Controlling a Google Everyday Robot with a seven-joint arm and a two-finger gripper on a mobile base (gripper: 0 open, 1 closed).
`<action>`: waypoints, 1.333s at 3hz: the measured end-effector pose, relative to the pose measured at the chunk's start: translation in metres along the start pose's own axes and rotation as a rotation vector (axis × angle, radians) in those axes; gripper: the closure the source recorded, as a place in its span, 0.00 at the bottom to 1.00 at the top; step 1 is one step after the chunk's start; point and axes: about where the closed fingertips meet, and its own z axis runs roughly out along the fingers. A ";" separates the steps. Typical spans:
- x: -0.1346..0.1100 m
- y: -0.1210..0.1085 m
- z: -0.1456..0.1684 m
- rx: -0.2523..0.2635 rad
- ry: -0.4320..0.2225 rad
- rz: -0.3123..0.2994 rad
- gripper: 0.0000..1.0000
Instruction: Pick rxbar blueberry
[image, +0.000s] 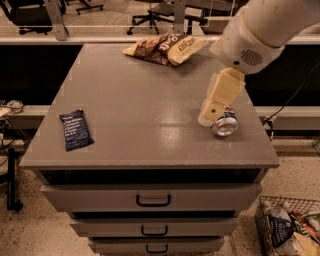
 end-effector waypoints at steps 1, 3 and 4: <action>-0.061 -0.009 0.010 -0.005 -0.130 0.027 0.00; -0.088 -0.003 0.034 -0.025 -0.207 0.009 0.00; -0.149 0.015 0.091 -0.104 -0.365 -0.007 0.00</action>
Offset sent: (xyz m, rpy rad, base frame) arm 0.0176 0.0473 0.0132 0.1077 -0.0134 0.0160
